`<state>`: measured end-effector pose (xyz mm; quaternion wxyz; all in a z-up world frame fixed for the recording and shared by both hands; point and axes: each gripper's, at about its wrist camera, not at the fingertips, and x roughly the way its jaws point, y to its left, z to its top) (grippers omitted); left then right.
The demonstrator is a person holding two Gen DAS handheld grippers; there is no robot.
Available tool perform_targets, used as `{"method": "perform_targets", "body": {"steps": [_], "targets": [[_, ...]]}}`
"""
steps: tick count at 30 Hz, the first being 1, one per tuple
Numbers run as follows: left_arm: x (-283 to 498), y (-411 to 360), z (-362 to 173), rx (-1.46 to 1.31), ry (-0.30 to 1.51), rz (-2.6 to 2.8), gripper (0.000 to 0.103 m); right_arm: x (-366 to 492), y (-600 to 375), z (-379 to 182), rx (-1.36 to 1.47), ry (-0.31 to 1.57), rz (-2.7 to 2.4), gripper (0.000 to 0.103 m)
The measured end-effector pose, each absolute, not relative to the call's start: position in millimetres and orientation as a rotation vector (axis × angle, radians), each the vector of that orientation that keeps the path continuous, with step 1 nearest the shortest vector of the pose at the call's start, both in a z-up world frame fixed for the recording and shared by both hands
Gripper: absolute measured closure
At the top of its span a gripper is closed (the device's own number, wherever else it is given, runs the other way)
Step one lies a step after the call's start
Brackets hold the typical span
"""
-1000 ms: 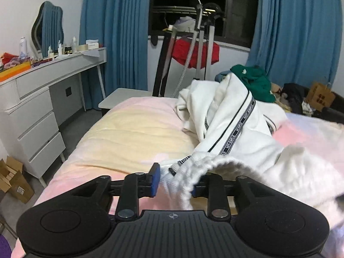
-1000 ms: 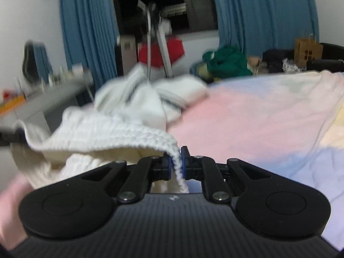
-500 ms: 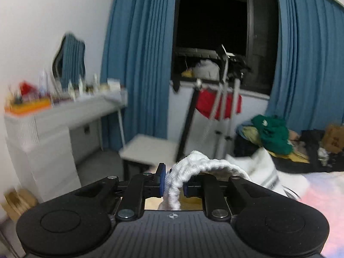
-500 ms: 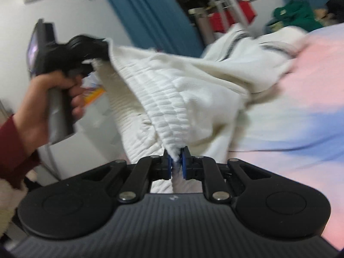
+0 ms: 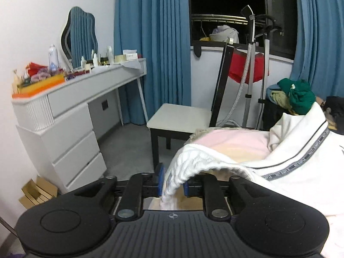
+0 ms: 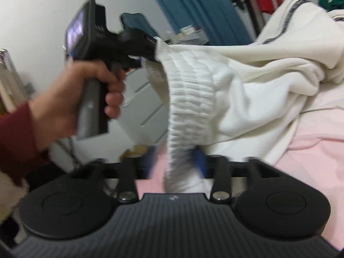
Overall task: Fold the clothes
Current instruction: 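Lift the cuff with the left gripper and lay it across the garment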
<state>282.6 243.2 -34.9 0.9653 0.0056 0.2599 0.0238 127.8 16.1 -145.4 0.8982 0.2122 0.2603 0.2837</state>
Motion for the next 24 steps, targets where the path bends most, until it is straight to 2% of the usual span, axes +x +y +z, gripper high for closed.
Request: {"method": "perform_targets", "body": {"steps": [1,2,3,4,7,11,24], "targets": [[276,249,-34,-0.003,0.527,0.047,0.051,125,12,-141,0.428,0.534,0.581,0.01],[268,254,-32,-0.018,0.529,0.048,0.04,122,9,-137,0.416,0.528,0.574,0.011],[260,260,-31,-0.033,0.531,0.048,0.021,119,5,-133,0.405,0.523,0.567,0.011],[249,264,-28,-0.048,0.522,0.042,0.012,116,1,-129,0.393,0.517,0.561,0.012],[216,269,-19,-0.064,0.497,0.027,0.005,108,-10,-116,0.358,0.501,0.541,0.012],[161,252,-1,-0.051,0.462,-0.001,0.005,96,-25,-100,0.312,0.479,0.514,0.012],[35,88,18,-0.086,0.415,-0.244,0.002,15,-151,-42,0.191,0.328,0.244,0.012]]}}
